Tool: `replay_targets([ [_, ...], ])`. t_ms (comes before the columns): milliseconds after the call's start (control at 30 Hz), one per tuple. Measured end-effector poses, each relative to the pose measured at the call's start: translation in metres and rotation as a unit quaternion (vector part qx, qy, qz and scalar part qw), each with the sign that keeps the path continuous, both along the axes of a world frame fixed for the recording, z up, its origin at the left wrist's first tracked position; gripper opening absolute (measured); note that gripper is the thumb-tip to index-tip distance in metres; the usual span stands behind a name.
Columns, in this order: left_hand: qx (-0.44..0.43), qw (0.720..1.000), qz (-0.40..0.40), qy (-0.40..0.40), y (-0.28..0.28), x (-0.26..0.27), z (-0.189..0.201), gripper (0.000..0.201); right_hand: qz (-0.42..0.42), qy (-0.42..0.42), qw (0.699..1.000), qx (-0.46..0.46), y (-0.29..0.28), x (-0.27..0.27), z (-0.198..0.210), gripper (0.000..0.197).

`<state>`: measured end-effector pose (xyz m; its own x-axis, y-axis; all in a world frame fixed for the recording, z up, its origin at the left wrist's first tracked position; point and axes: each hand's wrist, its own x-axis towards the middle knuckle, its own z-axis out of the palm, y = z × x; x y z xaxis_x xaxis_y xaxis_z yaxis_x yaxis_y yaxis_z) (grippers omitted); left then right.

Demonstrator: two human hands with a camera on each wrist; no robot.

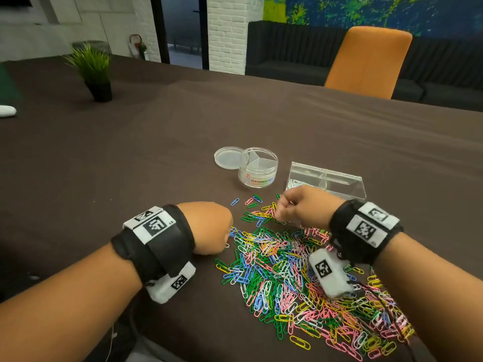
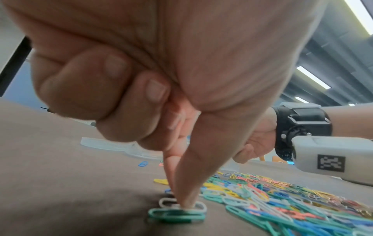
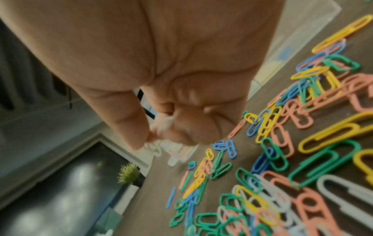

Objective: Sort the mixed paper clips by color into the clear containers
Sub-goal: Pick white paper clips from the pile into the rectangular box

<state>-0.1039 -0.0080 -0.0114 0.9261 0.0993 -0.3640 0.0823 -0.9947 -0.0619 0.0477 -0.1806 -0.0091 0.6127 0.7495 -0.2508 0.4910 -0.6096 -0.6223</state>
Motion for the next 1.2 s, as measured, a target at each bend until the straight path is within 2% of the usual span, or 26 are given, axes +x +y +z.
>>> replay_targets([
  [33, -0.014, 1.000, 0.006, -0.005, 0.003, 0.000, 0.001, 0.022, -0.033, 0.079, 0.995, 0.041, -0.002, 0.001, 0.004, 0.011],
  [100, -0.044, 0.999, 0.024, -0.022, 0.008, 0.001, 0.002, 0.018, -0.094, 0.242, 0.957, 0.125, -0.005, -0.001, 0.009, 0.013],
  [133, -0.056, 0.998, 0.033, -0.027, 0.010, 0.000, 0.001, 0.015, -0.107, 0.289, 0.940, 0.144, -0.004, -0.002, 0.011, 0.014],
  [167, -0.064, 0.997, 0.038, -0.027, 0.010, 0.000, 0.002, 0.014, -0.107, 0.308, 0.934, 0.144, -0.004, -0.003, 0.013, 0.013],
  [233, -0.060, 0.997, 0.032, -0.030, 0.009, 0.001, 0.002, 0.013, -0.090, 0.297, 0.942, 0.130, 0.001, -0.007, 0.011, 0.015],
  [300, -0.034, 0.998, 0.007, -0.044, 0.005, 0.001, 0.003, 0.014, -0.060, 0.238, 0.965, 0.092, 0.013, -0.014, 0.008, 0.019],
  [367, -0.009, 0.999, -0.011, -0.046, 0.002, 0.001, 0.004, 0.018, 0.032, 0.073, 0.997, 0.003, 0.028, -0.025, 0.006, 0.017],
  [400, -0.001, 0.999, -0.014, -0.042, 0.001, 0.000, 0.004, 0.019, 0.085, -0.034, 0.995, -0.048, 0.036, -0.031, 0.005, 0.015],
  [433, 0.002, 0.999, -0.014, -0.038, 0.001, -0.001, 0.005, 0.019, 0.129, -0.124, 0.980, -0.086, 0.043, -0.036, 0.003, 0.014],
  [467, -0.007, 0.999, -0.008, -0.033, 0.002, -0.002, 0.005, 0.017, 0.157, -0.186, 0.963, -0.114, 0.048, -0.040, 0.002, 0.014],
  [533, -0.091, 0.995, 0.031, -0.032, 0.011, -0.003, 0.007, 0.012, 0.183, -0.236, 0.944, -0.142, 0.054, -0.043, 0.000, 0.017],
  [600, -0.240, 0.967, 0.078, -0.046, 0.025, -0.002, 0.008, 0.010, 0.178, -0.234, 0.943, -0.158, 0.054, -0.039, -0.003, 0.018],
  [667, -0.370, 0.921, 0.105, -0.061, 0.035, -0.002, 0.010, 0.012, 0.156, -0.222, 0.949, -0.161, 0.050, -0.033, -0.004, 0.018],
  [767, -0.529, 0.822, 0.192, -0.092, 0.040, -0.004, 0.005, 0.020, 0.146, -0.211, 0.954, -0.156, 0.044, -0.025, -0.004, 0.021],
  [833, -0.590, 0.764, 0.244, -0.094, 0.039, -0.002, -0.001, 0.024, 0.137, -0.204, 0.957, -0.152, 0.041, -0.020, -0.004, 0.015],
  [900, -0.615, 0.736, 0.268, -0.087, 0.037, 0.001, -0.007, 0.025, 0.130, -0.192, 0.963, -0.140, 0.039, -0.018, -0.003, 0.017],
  [967, -0.618, 0.730, 0.281, -0.079, 0.036, 0.004, -0.011, 0.019, 0.140, -0.198, 0.963, -0.119, 0.040, -0.023, -0.001, 0.014],
  [1067, -0.601, 0.737, 0.303, -0.062, 0.033, 0.008, -0.014, 0.021, 0.179, -0.222, 0.949, -0.134, 0.044, -0.034, 0.001, 0.014],
  [1133, -0.563, 0.764, 0.308, -0.054, 0.030, 0.010, -0.015, 0.025, 0.194, -0.245, 0.938, -0.150, 0.046, -0.036, -0.001, 0.019],
  [1200, -0.498, 0.812, 0.299, -0.043, 0.024, 0.011, -0.011, 0.019, 0.193, -0.245, 0.938, -0.150, 0.046, -0.037, -0.006, 0.024],
])
